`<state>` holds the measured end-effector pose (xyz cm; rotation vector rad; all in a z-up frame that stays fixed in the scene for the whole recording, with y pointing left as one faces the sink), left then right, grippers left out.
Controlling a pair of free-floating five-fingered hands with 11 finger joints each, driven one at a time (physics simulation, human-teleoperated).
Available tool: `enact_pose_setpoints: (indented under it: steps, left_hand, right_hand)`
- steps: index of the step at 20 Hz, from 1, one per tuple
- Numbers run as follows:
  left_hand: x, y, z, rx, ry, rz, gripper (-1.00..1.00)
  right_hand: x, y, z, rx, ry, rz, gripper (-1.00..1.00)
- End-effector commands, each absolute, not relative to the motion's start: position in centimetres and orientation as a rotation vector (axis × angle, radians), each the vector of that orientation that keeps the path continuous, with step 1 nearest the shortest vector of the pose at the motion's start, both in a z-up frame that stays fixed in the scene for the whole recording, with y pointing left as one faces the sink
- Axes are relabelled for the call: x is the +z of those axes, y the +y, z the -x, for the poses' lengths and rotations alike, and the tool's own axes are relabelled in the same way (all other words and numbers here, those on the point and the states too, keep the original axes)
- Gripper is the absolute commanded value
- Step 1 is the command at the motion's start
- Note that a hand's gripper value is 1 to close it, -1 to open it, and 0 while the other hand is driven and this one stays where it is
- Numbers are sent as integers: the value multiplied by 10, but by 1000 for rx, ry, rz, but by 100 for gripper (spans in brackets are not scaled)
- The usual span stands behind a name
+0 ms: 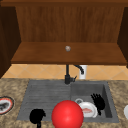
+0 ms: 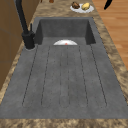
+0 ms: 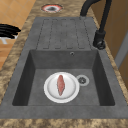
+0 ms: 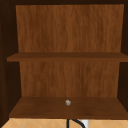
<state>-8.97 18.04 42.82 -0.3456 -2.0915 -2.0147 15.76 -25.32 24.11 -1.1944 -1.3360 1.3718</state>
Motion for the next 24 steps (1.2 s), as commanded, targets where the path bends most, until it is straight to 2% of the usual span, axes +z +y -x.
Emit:
enact_pose_setpoints:
  steps: [1, 24]
  left_hand:
    - [428, 180, 90, -2015, -2092, 346, 0]
    - [428, 180, 90, -2015, -2092, 346, 0]
  right_hand:
    - [272, -242, -150, 1343, -1336, 1195, -100]
    - [449, -167, -20, 1386, -1290, 1143, -100]
